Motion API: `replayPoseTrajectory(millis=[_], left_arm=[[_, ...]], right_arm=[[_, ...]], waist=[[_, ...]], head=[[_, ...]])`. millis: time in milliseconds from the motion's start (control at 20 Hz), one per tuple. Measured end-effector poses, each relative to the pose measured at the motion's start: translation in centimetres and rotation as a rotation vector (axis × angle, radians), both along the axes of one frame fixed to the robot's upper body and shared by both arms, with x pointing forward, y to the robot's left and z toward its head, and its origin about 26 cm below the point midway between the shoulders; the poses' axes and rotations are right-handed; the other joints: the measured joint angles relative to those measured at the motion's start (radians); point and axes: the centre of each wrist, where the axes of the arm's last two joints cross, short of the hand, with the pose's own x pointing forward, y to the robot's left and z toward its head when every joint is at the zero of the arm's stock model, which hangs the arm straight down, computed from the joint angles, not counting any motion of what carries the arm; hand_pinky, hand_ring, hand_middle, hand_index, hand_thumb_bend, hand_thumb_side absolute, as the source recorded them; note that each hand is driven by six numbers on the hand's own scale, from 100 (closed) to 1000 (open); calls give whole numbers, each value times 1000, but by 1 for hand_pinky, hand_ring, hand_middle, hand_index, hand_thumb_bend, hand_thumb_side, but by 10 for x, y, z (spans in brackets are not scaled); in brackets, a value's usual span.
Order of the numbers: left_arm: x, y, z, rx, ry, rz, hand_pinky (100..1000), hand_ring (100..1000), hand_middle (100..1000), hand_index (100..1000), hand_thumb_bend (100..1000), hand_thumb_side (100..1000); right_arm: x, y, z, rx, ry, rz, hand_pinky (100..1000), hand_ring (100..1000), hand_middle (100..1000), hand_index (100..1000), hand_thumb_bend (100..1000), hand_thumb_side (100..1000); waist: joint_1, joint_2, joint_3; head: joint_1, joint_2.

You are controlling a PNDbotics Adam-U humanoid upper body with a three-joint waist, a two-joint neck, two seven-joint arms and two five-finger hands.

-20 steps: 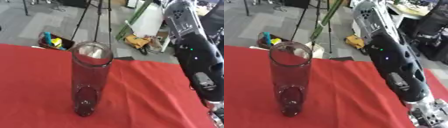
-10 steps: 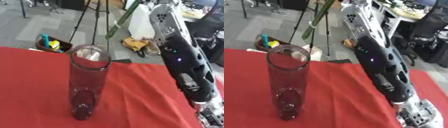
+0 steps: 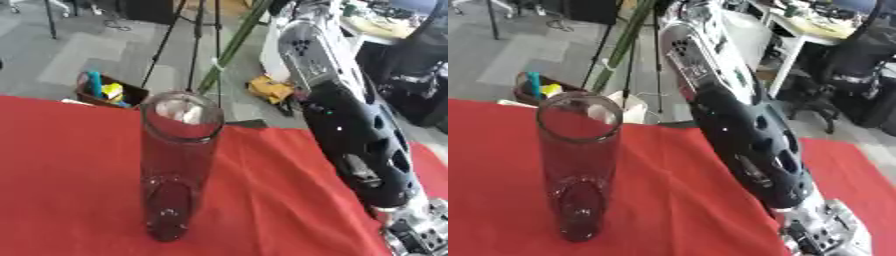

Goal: Arrange flowers into the vase.

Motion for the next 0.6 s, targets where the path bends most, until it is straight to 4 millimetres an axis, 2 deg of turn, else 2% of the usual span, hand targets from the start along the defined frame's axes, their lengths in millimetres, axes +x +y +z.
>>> replayPoseTrajectory(millis=[600], left_arm=[[0,0,0,4,8,-13,724,536,780,873,100,1000]], right_arm=[[-4,11,0,-24,59,-18,100,100,100,100,100,746]], waist=[[8,-21,-2]], head=[[3,5]])
